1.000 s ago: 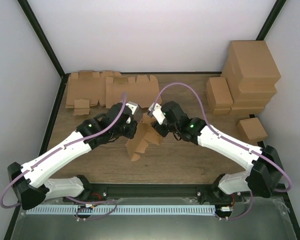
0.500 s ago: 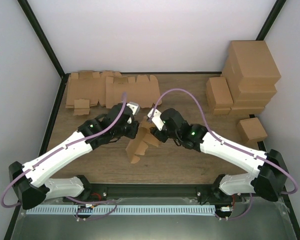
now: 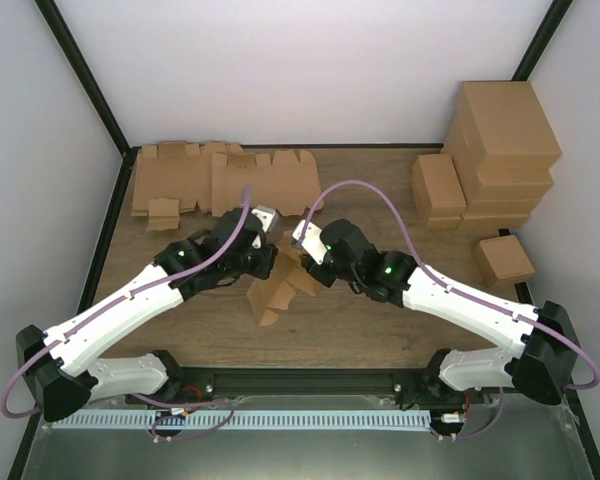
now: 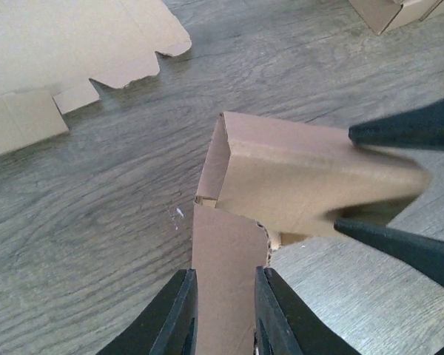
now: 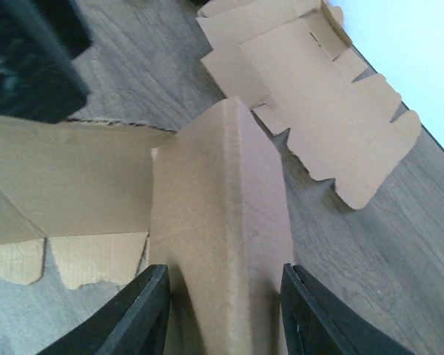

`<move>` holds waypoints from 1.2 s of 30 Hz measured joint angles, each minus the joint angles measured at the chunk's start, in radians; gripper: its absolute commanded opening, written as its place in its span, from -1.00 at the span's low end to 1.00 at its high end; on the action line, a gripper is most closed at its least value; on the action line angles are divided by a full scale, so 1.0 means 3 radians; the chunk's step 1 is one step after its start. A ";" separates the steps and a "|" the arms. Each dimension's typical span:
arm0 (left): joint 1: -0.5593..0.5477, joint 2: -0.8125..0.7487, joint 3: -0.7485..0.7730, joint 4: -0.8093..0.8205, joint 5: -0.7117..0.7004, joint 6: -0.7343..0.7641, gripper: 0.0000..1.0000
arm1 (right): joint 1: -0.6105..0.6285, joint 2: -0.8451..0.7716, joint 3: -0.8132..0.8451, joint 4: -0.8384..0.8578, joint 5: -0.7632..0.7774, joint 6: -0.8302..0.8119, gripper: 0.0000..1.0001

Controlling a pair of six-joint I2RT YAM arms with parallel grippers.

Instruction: Fold the paper box

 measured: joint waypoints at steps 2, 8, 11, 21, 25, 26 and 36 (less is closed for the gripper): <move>0.0025 -0.0032 -0.0011 0.0000 0.0017 -0.0005 -0.50 | 0.0061 0.0000 0.0000 0.0000 0.0010 -0.0027 -0.28; 0.0093 -0.0264 -0.0011 -0.0003 0.0061 -0.0076 -0.06 | 0.0116 0.0149 0.0005 -0.0011 0.0117 -0.0037 -0.23; 0.0095 -0.0437 -0.0011 -0.0017 0.0084 -0.0113 0.38 | 0.0118 0.0245 0.0036 -0.0019 0.0215 -0.0011 -0.19; 0.0098 -0.1222 -0.0683 0.0000 0.0261 -0.0329 0.78 | 0.0120 0.0276 0.0066 -0.0032 0.0322 0.0053 -0.19; 0.0098 -0.1499 -0.1040 -0.0008 0.0310 -0.0432 0.79 | 0.0120 0.0276 0.0066 -0.0029 0.0360 0.0069 -0.19; 0.0097 -0.1544 -0.1090 -0.0008 0.0331 -0.0459 0.79 | 0.0120 0.0276 0.0066 -0.0029 0.0373 0.0074 -0.19; 0.0097 -0.1448 -0.1465 0.0462 0.0601 -0.0711 0.61 | 0.0120 0.0318 0.0066 0.0028 0.0562 0.0131 -0.27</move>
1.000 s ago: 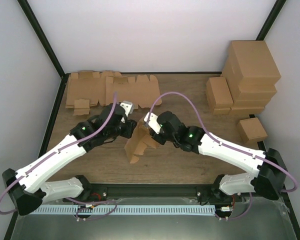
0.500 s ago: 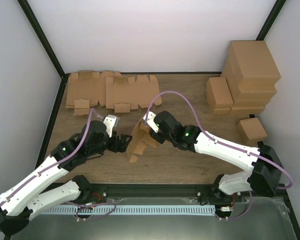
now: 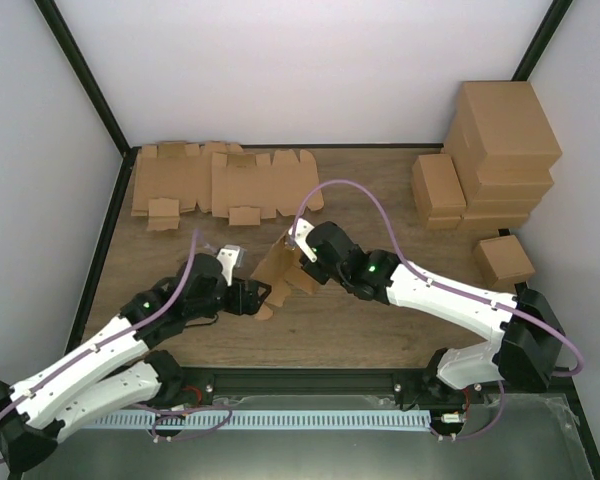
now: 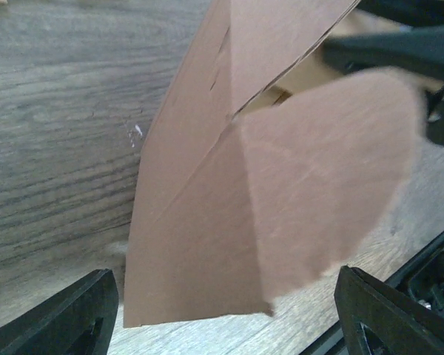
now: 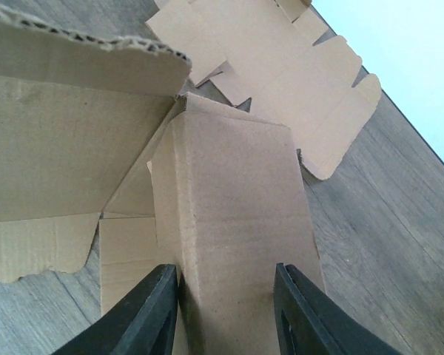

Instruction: Fold the paper box

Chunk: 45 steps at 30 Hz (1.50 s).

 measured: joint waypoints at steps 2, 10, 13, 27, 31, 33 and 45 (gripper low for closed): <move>0.0000 0.0095 -0.0079 0.0099 0.0010 -0.0025 0.52 | 0.0000 0.0001 0.0000 0.0000 0.0051 0.0010 -0.31; -0.0003 0.0398 -0.0106 0.0351 -0.0122 -0.0028 -0.07 | 0.0000 0.0092 0.0000 0.0099 0.0319 -0.0018 -0.52; -0.0005 0.0516 -0.0104 0.0446 -0.0156 -0.0005 -0.35 | 0.0000 0.0141 0.0000 0.0155 0.0505 -0.0029 -0.53; -0.0011 0.1123 0.0909 -0.0089 -0.0127 0.0482 -0.93 | -0.0003 0.0221 -0.0100 0.0271 0.0671 0.0013 -0.60; -0.0011 0.1169 0.1297 -0.0266 0.0078 0.0595 -0.92 | 0.0000 0.0276 -0.0156 0.0215 0.0523 0.0165 -0.58; -0.0010 0.1172 0.1387 -0.0354 0.0186 0.0646 -0.92 | -0.0001 0.0271 -0.0224 0.0210 0.0418 0.0252 -0.56; 0.0001 0.1591 0.1447 -0.0821 0.0456 0.0818 -0.85 | -0.0001 -0.0038 -0.0595 0.0145 -0.0623 0.0624 -0.35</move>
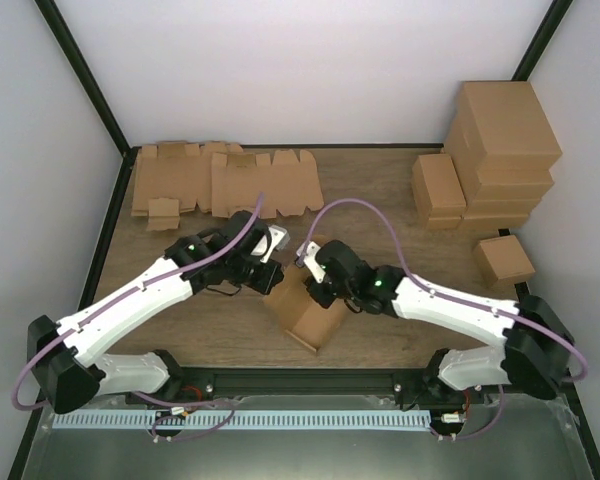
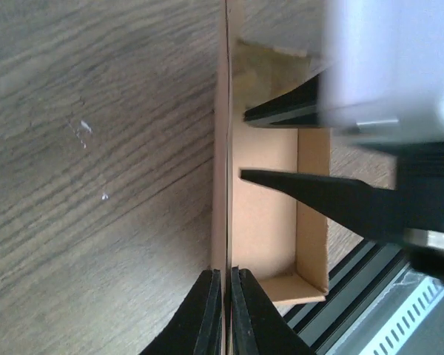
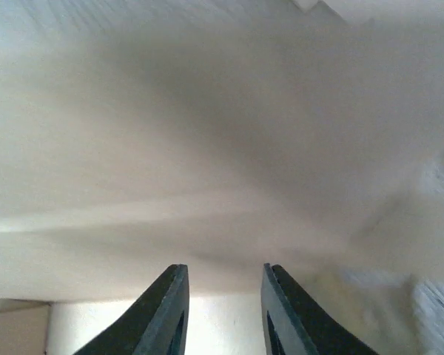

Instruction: Fold the paper box

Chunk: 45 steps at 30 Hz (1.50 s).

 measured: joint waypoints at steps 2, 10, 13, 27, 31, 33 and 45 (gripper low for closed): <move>0.0000 0.0070 0.0034 -0.0089 0.0008 0.0001 -0.86 | -0.0001 -0.0217 -0.0005 -0.0003 -0.0248 0.0036 -0.22; 0.0004 0.0116 0.0149 -0.0229 0.0018 0.0031 -0.33 | -0.0966 -0.1167 -0.0177 0.0103 -0.1006 0.0454 0.06; 0.0006 0.0126 0.0149 -0.0237 0.0034 0.0047 0.23 | -0.1531 -0.1359 -0.0309 0.0127 -0.1213 0.0655 0.08; 0.0015 0.0341 0.0177 0.0145 0.0504 0.0130 0.78 | -0.2153 -0.1050 -0.0746 0.0128 -0.1951 0.1078 -0.11; -0.0003 0.0440 0.0221 0.0200 0.0591 0.0168 0.76 | -0.2154 -0.1019 -0.0746 0.0174 -0.2211 0.1085 -0.09; -0.0031 0.0523 0.0280 0.0212 0.0596 0.0175 0.77 | -0.2154 -0.0983 -0.0746 0.0184 -0.2352 0.1087 -0.09; -0.0375 0.0985 0.0783 0.0134 0.0135 0.0205 0.44 | -0.2154 -0.0841 -0.0726 0.0306 -0.2772 0.1266 -0.04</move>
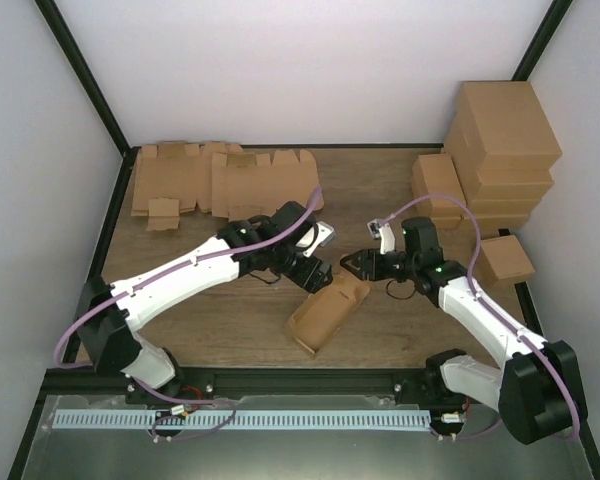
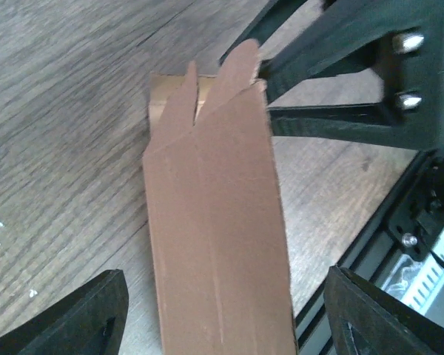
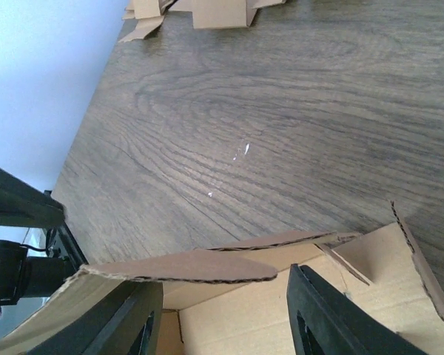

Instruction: Fold the paper box

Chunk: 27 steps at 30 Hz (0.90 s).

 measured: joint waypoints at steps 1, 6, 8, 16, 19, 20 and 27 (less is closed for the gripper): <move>0.0000 0.0032 0.0003 -0.0010 -0.0039 0.0006 0.42 | 0.0000 0.0015 0.0017 -0.0004 -0.0015 0.0008 -0.03; -0.0009 0.0145 0.0003 -0.0089 -0.0172 0.0001 0.05 | 0.0000 0.0070 0.0134 0.0015 -0.0039 0.0015 0.00; -0.0013 0.0161 0.0003 -0.0118 -0.0206 0.0017 -0.31 | 0.0000 0.0093 0.0173 0.0023 -0.0047 0.0015 0.00; -0.0019 0.0164 0.0004 -0.0201 -0.0338 0.0069 -0.93 | -0.0001 0.0076 0.0230 -0.0071 0.0206 -0.0061 0.09; -0.0019 0.0153 0.0004 -0.0226 -0.0388 0.0085 -0.93 | -0.0020 -0.0084 0.0230 -0.0092 0.0374 -0.0072 0.09; -0.0019 0.0142 0.0004 -0.0247 -0.0409 0.0090 -0.93 | -0.0034 -0.0139 0.0230 -0.0092 0.0418 -0.0071 0.09; -0.0019 -0.0048 -0.0006 -0.0306 -0.0482 0.0118 -0.93 | -0.0357 -0.0195 0.0177 -0.0074 0.0554 0.0017 0.08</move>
